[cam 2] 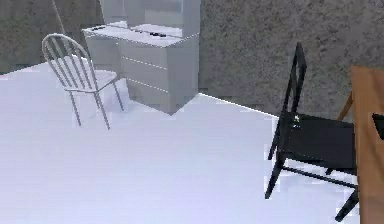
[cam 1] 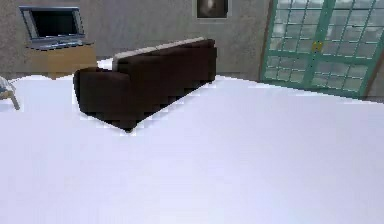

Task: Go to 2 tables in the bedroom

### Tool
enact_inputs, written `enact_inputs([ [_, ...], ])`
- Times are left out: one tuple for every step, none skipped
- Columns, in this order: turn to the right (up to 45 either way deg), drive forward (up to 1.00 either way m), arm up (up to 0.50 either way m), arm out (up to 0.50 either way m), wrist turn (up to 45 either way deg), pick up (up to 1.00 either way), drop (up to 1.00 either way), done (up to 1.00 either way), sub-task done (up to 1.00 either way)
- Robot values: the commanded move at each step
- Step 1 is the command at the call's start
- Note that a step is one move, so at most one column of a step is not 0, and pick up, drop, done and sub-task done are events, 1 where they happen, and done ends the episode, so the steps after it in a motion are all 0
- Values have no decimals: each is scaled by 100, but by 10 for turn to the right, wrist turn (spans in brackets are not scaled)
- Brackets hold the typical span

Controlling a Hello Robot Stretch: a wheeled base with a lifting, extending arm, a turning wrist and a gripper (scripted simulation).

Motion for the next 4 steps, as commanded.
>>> enact_inputs([
  [450, 0, 0, 0, 0, 0, 0, 0, 0],
  [420, 0, 0, 0, 0, 0, 0, 0, 0],
  [0, 35, 0, 0, 0, 0, 0, 0, 0],
  [90, 0, 0, 0, 0, 0, 0, 0, 0],
])
